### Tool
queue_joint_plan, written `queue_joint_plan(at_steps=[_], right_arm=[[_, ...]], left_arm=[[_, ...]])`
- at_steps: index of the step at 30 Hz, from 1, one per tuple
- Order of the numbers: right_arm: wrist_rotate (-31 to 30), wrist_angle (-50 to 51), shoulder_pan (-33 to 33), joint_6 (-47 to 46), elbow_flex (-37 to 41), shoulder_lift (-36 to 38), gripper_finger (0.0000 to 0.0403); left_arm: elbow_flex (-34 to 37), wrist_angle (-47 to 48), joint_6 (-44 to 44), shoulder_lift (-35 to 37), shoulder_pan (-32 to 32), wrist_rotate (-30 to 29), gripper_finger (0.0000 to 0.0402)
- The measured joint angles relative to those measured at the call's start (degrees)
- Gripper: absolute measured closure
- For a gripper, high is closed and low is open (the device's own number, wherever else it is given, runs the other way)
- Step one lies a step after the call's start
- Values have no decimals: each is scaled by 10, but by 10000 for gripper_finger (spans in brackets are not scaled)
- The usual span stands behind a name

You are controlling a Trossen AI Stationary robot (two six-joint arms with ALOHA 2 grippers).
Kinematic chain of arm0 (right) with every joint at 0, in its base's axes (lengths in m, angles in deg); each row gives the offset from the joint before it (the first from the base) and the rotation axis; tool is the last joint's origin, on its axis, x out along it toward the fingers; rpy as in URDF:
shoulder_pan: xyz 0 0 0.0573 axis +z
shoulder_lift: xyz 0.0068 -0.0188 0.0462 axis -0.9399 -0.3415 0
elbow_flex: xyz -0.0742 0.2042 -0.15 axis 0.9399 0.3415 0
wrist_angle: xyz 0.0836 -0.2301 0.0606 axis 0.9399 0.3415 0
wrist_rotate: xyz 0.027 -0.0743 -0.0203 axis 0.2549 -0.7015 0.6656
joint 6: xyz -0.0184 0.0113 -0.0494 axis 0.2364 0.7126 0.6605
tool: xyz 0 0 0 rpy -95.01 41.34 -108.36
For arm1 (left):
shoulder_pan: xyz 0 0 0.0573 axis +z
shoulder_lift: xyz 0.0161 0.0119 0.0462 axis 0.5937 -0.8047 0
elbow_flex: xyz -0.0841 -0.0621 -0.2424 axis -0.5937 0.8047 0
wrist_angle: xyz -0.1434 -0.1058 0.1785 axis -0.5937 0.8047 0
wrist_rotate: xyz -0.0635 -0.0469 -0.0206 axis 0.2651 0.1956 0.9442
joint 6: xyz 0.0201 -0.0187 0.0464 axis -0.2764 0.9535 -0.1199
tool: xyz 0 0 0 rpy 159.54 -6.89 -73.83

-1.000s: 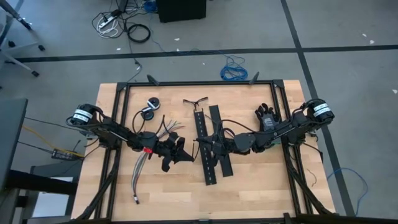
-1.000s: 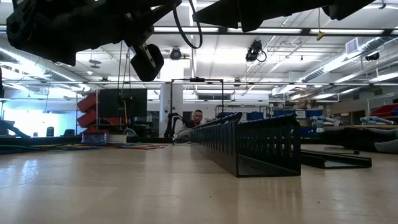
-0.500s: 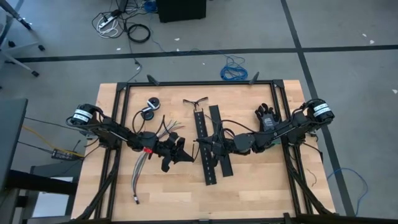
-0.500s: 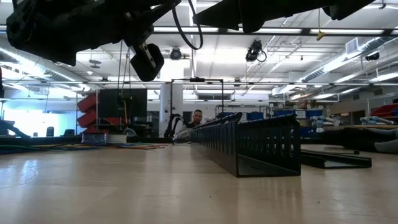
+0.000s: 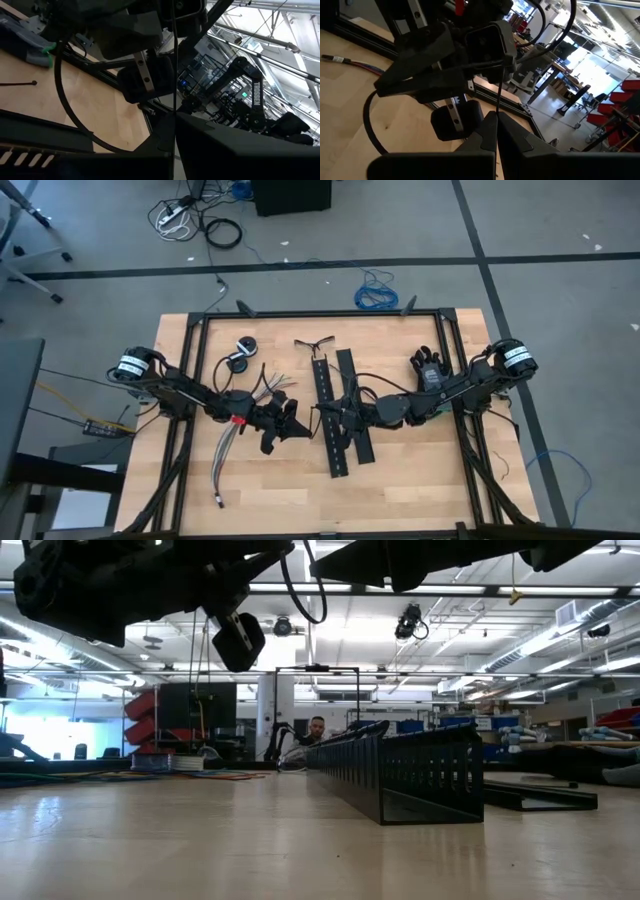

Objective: Ziptie cables
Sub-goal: Wrap the black zip tie on the cable

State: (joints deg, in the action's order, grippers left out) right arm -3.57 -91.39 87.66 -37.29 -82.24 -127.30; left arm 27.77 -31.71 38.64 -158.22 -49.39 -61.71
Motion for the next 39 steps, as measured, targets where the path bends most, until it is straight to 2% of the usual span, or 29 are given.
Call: queue_joint_plan(at_steps=[21, 39], right_arm=[[5, 4, 0, 10, 0, 0, 402], [5, -2, 2, 142, 0, 0, 403]], left_arm=[[0, -12, 38, 0, 9, 3, 401], [0, 6, 101, 0, 5, 9, 401]])
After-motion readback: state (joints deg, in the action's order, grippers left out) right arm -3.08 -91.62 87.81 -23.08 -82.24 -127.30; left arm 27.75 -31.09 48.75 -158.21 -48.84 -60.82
